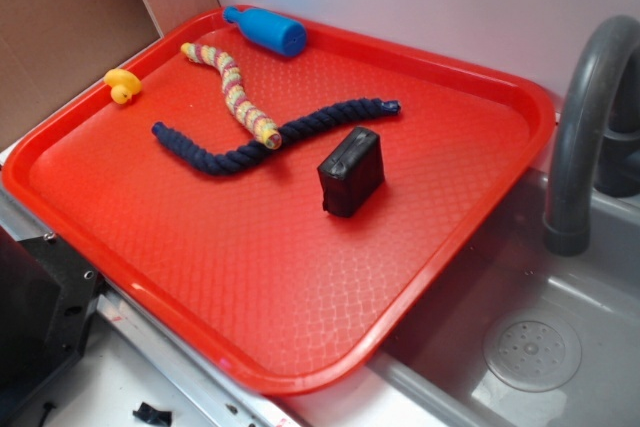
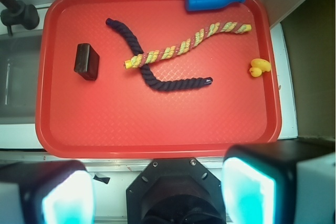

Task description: Grab the multicolored rope.

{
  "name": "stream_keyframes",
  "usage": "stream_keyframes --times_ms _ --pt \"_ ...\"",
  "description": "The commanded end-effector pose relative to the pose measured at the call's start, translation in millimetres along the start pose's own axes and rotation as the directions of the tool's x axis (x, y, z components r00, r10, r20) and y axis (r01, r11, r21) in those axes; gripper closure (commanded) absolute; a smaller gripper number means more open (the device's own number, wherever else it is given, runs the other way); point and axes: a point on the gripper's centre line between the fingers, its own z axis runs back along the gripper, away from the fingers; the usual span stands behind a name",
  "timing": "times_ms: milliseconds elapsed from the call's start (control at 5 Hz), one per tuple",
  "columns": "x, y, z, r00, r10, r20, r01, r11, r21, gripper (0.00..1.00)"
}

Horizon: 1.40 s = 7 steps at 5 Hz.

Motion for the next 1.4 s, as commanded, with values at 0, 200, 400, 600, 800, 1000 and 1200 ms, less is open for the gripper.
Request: stream_keyframes --times_ms 0,200,400,600,800,1000,1200 --pt "0 0 0 1.0 0.0 0.0 0.0 1.0 0.0 0.0" --pt "11 11 -8 0.962 0.237 0.136 -0.241 0.971 0.01 0.0" --pt "26 20 -28 0.872 0.457 0.175 -0.47 0.882 0.042 0.0" --pt "46 33 -59 0.716 0.661 0.226 -0.674 0.738 -0.026 0.0" --pt "70 50 -89 0.526 0.818 0.233 -0.836 0.547 -0.036 0.0" --pt "82 67 -112 0.348 0.898 0.267 -0.929 0.37 -0.033 0.0" --pt "103 81 -158 0.305 0.918 0.253 -0.95 0.313 0.01 0.0"
